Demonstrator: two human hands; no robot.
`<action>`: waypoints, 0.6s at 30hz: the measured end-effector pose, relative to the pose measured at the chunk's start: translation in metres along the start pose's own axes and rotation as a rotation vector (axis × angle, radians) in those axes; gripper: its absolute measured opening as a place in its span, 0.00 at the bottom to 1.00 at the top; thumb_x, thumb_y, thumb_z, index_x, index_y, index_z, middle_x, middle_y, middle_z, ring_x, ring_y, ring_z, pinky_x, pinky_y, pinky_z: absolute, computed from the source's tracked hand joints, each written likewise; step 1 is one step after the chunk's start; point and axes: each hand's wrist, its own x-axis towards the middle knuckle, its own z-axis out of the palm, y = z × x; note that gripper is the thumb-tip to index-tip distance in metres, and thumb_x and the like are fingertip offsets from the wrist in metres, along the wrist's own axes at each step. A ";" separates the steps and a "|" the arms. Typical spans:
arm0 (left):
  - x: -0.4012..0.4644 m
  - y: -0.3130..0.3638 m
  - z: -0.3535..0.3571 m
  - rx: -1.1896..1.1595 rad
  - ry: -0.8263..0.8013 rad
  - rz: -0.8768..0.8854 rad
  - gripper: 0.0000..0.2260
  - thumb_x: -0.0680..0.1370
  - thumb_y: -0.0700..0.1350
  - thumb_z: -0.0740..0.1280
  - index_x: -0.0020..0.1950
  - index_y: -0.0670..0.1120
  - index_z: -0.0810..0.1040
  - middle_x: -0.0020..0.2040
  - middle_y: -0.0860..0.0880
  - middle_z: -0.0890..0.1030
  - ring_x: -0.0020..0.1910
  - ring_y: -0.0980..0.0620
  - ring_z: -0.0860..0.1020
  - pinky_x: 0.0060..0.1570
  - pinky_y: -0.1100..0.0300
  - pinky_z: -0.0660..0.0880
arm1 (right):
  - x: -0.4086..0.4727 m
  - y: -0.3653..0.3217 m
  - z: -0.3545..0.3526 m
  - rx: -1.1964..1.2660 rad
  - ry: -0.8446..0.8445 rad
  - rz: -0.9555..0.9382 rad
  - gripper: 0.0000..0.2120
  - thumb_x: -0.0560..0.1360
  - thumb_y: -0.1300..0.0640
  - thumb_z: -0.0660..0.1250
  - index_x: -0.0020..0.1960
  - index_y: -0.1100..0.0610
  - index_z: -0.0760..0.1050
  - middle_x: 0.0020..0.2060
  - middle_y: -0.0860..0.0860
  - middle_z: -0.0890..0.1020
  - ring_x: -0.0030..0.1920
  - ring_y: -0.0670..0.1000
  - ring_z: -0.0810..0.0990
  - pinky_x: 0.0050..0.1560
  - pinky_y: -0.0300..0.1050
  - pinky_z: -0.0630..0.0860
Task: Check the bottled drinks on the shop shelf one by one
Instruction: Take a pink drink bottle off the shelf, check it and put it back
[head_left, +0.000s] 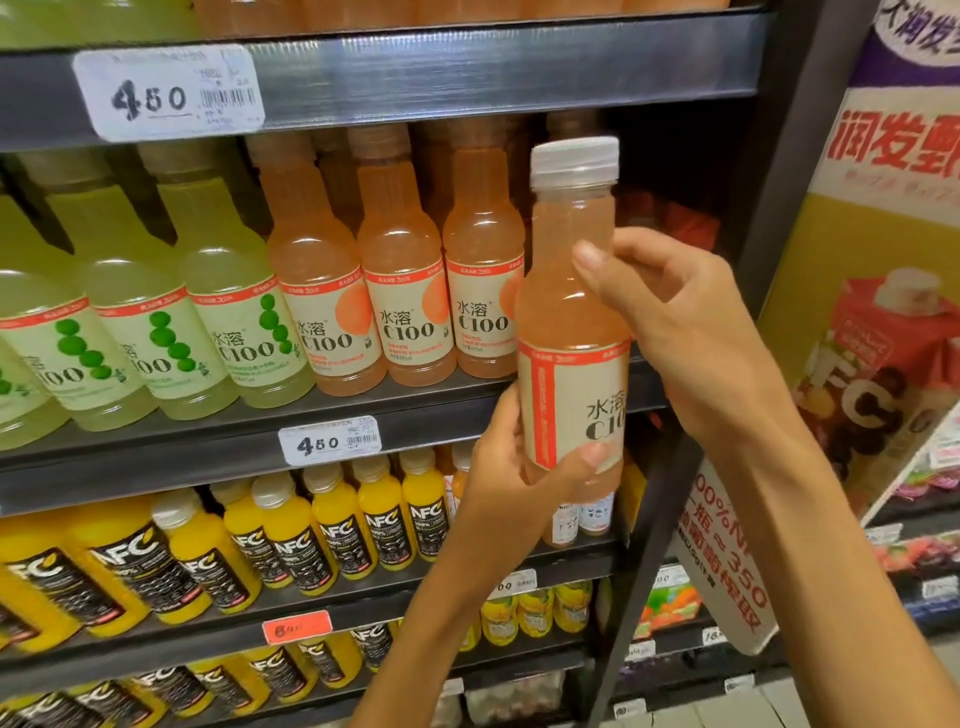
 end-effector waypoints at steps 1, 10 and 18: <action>-0.005 0.001 -0.002 -0.042 -0.036 -0.022 0.22 0.70 0.47 0.71 0.62 0.55 0.70 0.53 0.63 0.82 0.55 0.61 0.80 0.47 0.70 0.76 | 0.002 -0.002 -0.001 0.011 -0.053 0.020 0.21 0.72 0.43 0.64 0.56 0.57 0.79 0.48 0.50 0.85 0.49 0.46 0.84 0.46 0.36 0.78; -0.025 0.003 -0.009 -0.133 -0.052 -0.147 0.35 0.66 0.66 0.71 0.67 0.48 0.71 0.59 0.48 0.82 0.58 0.48 0.80 0.55 0.53 0.78 | 0.010 -0.008 0.020 0.361 -0.165 0.145 0.12 0.80 0.51 0.60 0.54 0.59 0.73 0.42 0.55 0.82 0.43 0.54 0.82 0.47 0.49 0.80; -0.028 0.015 -0.017 -0.377 0.043 -0.251 0.27 0.71 0.67 0.62 0.58 0.49 0.81 0.50 0.42 0.84 0.45 0.46 0.83 0.41 0.55 0.80 | 0.007 -0.006 0.024 0.230 -0.112 0.166 0.18 0.79 0.43 0.59 0.59 0.54 0.74 0.47 0.52 0.85 0.50 0.51 0.85 0.53 0.49 0.80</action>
